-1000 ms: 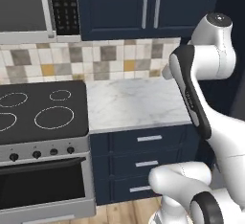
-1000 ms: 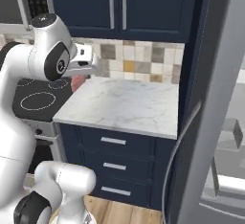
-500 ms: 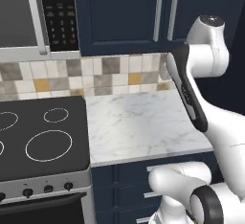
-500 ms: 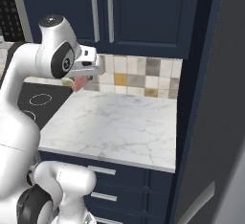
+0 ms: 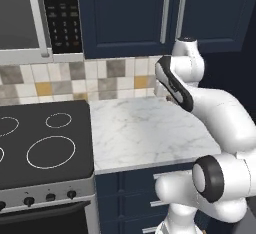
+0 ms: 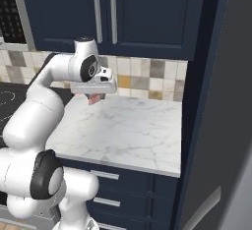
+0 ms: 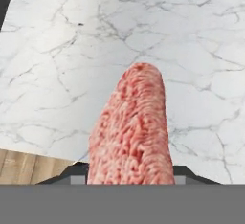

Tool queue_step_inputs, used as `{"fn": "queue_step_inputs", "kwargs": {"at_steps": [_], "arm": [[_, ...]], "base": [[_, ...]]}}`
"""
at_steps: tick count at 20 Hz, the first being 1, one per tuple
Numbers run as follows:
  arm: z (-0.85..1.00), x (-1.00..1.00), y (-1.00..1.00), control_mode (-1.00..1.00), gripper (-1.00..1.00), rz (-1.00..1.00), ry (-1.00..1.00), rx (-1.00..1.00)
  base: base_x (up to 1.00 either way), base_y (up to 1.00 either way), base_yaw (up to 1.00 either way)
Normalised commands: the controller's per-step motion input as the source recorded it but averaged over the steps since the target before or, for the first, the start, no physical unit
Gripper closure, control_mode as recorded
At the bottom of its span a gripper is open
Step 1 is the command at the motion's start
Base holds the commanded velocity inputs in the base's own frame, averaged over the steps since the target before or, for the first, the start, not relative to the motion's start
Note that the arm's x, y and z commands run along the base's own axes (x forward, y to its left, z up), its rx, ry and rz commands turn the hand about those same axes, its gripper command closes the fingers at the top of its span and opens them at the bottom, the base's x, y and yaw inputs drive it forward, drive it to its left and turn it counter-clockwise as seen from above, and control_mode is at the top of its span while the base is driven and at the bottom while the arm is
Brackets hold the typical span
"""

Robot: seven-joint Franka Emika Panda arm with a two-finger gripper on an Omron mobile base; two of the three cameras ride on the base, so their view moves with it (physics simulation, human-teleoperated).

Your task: Open the fridge, remove the peach, squash, and steak, and place them on any counter.

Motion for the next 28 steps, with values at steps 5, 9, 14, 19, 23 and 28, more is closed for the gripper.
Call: {"fn": "queue_step_inputs", "kwargs": {"at_steps": [5,9,14,19,23,28], "arm": [[-1.00,1.00,0.00,-1.00,1.00,0.00,0.24,0.03],[-1.00,1.00,0.00,-1.00,1.00,0.00,0.14,0.04],[-1.00,0.60,0.00,-1.00,1.00,0.00,0.00,0.03],[-1.00,0.26,0.00,-1.00,1.00,0.00,0.00,0.00],[-0.97,0.00,0.00,-1.00,-1.00,0.00,0.00,0.00],[-0.16,-0.04,0.00,-1.00,-1.00,0.00,-0.01,0.00]], "base": [[0.00,0.00,0.00],[0.00,0.00,0.00],[0.00,0.00,0.00],[0.00,0.00,0.00],[0.00,0.00,0.00],[0.00,0.00,0.00]]}}
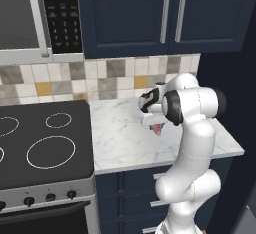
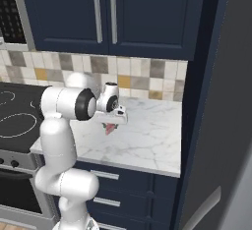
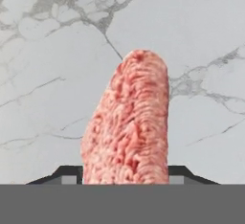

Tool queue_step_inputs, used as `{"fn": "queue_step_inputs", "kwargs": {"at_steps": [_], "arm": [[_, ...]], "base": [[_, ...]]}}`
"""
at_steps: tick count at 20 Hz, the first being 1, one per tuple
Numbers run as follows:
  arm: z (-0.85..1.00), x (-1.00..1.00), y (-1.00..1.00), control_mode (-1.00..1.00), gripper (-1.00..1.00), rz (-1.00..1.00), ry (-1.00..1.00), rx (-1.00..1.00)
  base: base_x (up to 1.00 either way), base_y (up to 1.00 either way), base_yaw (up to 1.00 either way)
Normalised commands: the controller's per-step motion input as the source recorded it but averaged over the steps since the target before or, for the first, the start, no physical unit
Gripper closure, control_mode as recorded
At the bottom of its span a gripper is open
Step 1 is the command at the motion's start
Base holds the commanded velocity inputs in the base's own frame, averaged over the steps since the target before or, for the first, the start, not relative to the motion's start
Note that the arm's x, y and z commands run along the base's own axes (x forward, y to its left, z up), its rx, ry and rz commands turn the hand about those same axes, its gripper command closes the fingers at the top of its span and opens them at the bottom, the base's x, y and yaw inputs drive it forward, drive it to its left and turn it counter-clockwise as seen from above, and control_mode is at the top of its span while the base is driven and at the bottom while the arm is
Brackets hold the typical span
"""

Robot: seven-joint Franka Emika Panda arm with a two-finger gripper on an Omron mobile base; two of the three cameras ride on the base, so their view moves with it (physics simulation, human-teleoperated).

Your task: Open the fridge, remove the peach, squash, and steak, and place them on any counter.

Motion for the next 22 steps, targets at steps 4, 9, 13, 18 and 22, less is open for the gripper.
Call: {"fn": "queue_step_inputs", "kwargs": {"at_steps": [4,9,13,18,22], "arm": [[0.59,-0.14,0.00,-1.00,-1.00,-0.01,-0.08,0.00],[0.96,-0.81,0.00,-1.00,-1.00,0.00,-0.26,0.00],[0.23,-1.00,0.00,-1.00,-1.00,0.00,-0.28,0.00],[0.41,-1.00,0.00,-1.00,-1.00,-0.02,-0.21,0.00],[1.00,-0.86,0.00,-1.00,-1.00,-0.02,-0.13,0.00]], "base": [[0.00,0.00,0.00],[0.00,0.00,0.00],[0.00,0.00,0.00],[0.00,0.00,0.00],[0.00,0.00,0.00]]}}
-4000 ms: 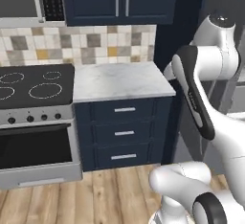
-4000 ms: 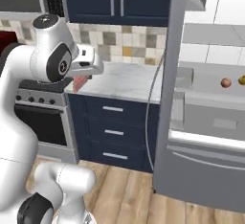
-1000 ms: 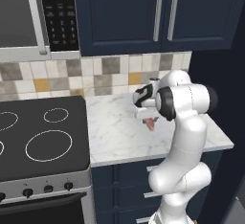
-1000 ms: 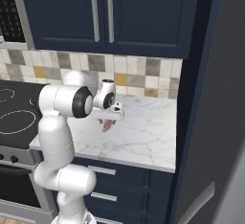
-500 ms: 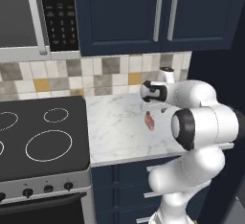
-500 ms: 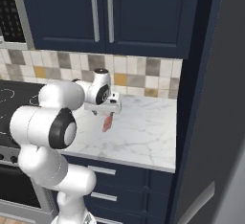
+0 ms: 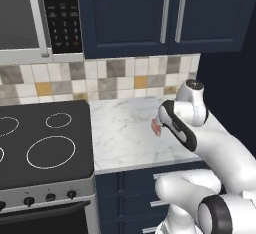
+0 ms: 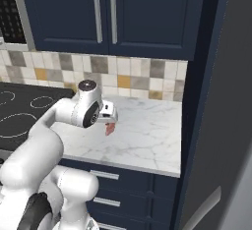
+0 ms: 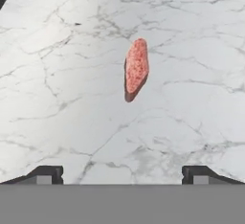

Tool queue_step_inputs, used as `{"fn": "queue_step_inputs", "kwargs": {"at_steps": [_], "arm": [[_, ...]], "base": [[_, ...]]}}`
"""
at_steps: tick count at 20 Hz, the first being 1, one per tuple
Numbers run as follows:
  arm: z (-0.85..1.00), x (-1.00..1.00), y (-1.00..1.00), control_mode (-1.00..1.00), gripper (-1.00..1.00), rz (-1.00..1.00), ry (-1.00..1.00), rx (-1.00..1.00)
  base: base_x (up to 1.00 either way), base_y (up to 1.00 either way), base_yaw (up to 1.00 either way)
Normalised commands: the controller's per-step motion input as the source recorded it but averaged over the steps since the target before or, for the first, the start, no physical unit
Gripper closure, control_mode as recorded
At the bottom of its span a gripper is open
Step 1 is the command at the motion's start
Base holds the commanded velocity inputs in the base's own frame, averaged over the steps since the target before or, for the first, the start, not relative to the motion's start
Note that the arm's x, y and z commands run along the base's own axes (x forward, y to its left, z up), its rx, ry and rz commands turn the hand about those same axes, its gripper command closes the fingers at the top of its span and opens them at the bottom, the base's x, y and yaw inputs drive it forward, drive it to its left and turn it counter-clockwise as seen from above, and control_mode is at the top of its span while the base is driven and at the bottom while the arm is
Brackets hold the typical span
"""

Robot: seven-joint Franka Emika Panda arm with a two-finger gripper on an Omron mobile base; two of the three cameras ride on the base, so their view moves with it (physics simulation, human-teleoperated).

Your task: Open the fridge, remove the peach, squash, and steak, and place them on any counter.

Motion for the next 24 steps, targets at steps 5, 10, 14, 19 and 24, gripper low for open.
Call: {"fn": "queue_step_inputs", "kwargs": {"at_steps": [5,10,14,19,24], "arm": [[1.00,-0.94,0.00,-1.00,-1.00,-0.03,-0.02,0.00],[1.00,-0.94,0.00,-1.00,-1.00,-0.05,-0.03,0.00],[0.99,-0.62,0.00,-1.00,-1.00,-0.06,-0.01,0.00],[0.89,-0.39,0.01,-1.00,-1.00,-0.05,0.00,-0.01],[0.50,-0.47,0.00,-1.00,-1.00,0.00,-0.02,-0.02]], "base": [[0.00,0.00,0.00],[0.00,0.00,0.00],[0.00,0.00,0.00],[0.00,0.00,0.00],[0.00,0.00,0.00]]}}
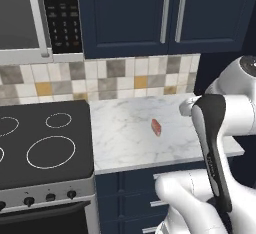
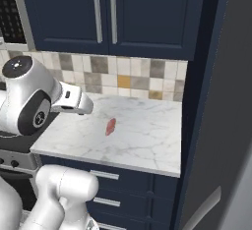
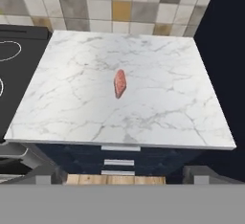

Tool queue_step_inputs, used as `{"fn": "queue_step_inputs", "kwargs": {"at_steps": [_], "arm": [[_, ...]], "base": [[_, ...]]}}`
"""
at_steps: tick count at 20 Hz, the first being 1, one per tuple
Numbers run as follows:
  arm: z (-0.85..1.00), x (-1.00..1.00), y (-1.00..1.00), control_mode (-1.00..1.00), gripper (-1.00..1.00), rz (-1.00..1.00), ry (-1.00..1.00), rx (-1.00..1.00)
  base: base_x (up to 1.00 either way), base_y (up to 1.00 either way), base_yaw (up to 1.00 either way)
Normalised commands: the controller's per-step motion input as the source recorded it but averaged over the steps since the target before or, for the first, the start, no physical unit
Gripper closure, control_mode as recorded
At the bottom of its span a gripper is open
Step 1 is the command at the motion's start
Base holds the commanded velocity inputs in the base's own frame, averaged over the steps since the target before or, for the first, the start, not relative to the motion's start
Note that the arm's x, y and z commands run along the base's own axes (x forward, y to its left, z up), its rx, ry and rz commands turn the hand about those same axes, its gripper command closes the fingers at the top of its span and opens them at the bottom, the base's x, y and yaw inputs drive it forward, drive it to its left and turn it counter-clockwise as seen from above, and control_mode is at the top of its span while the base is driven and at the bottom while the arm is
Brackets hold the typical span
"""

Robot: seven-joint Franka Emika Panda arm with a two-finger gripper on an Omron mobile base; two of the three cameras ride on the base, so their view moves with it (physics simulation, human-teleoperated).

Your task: Open the fridge, remove the peach, squash, and steak, and place them on any counter.

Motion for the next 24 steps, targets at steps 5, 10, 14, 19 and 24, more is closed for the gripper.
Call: {"fn": "queue_step_inputs", "kwargs": {"at_steps": [5,10,14,19,24], "arm": [[0.13,-0.64,0.00,-1.00,-1.00,0.07,0.00,0.00],[0.00,-0.18,0.00,1.00,-1.00,0.02,0.00,0.00],[0.00,0.00,0.00,1.00,-1.00,0.00,0.00,0.00],[0.00,0.00,0.00,1.00,-1.00,0.00,0.00,0.00],[0.00,0.00,0.00,1.00,-1.00,0.00,0.00,0.00]], "base": [[0.00,0.00,0.00],[-0.80,0.00,0.05],[-1.00,0.00,0.02],[-1.00,0.00,0.01],[-1.00,-0.25,0.00]]}}
